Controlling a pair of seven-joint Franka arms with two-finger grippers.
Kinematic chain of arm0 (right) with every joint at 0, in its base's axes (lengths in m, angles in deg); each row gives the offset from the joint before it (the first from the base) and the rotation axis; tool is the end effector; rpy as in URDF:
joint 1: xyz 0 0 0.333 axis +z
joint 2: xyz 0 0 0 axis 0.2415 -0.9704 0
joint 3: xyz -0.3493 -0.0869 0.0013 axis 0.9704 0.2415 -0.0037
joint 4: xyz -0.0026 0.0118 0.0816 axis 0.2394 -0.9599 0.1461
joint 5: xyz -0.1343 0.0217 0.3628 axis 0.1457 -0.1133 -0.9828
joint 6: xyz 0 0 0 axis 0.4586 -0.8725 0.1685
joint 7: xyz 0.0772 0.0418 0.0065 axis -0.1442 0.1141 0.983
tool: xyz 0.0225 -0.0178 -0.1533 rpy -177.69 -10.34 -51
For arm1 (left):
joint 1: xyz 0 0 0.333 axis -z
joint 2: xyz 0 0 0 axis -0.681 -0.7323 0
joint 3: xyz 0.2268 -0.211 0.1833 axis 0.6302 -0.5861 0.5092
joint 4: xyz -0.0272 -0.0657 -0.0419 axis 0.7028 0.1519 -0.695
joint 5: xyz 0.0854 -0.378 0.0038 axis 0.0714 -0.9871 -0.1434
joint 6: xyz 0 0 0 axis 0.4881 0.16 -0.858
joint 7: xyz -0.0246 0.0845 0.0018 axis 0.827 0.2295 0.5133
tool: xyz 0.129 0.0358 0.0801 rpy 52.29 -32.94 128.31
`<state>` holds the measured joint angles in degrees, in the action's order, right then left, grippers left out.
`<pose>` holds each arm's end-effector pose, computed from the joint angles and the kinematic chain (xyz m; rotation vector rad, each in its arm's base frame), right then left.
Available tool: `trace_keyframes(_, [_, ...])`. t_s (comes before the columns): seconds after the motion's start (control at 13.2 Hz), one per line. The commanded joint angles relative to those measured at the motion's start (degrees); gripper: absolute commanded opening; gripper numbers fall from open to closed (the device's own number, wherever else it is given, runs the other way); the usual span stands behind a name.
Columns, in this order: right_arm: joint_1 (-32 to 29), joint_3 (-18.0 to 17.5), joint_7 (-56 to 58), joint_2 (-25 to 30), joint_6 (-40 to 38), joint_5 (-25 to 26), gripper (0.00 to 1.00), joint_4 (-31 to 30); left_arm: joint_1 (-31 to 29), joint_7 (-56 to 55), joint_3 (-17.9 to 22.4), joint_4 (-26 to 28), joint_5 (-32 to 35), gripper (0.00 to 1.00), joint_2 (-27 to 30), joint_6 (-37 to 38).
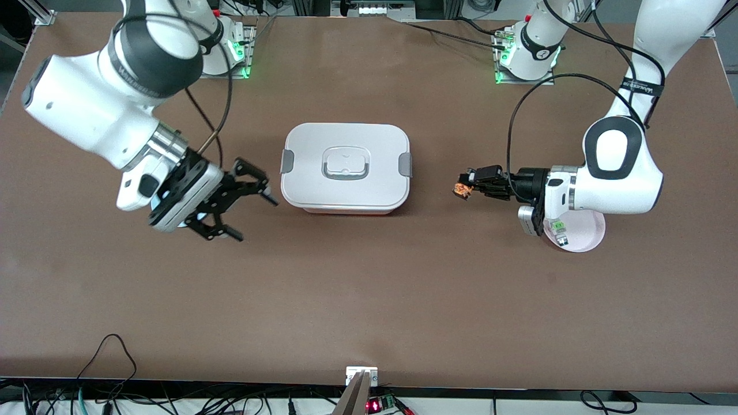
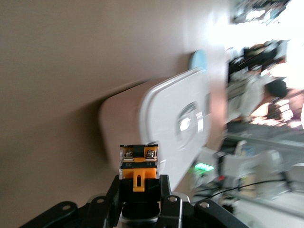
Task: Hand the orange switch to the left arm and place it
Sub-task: 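Carry the switch to the pink plate while the right gripper withdraws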
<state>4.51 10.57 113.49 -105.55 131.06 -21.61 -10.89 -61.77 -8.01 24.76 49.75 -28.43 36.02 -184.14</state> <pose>0.6642 0.2334 0.5019 -2.5170 -0.7353 -0.5885 0.5912 -0.1693 0.3456 2.1865 -0.3431 -0.2150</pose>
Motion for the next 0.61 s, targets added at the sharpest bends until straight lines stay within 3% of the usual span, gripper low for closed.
trace_keyframes(0.0, [0.15,3.62,-4.79,0.65,-1.50,3.31,1.00,-4.30,0.21,-0.52,0.27,-4.73,14.00,0.00,-1.77,0.86])
trace_keyframes(0.23, [0.06,7.40,-12.33,0.56,-4.48,6.02,1.00,-6.50,0.12,1.76,0.18,-5.01,25.08,0.00,-1.68,1.13])
trace_keyframes(0.53, [-0.02,8.64,-29.38,1.08,-11.94,23.76,1.00,-5.81,-2.24,14.31,0.27,-5.01,37.74,0.00,-3.00,0.69])
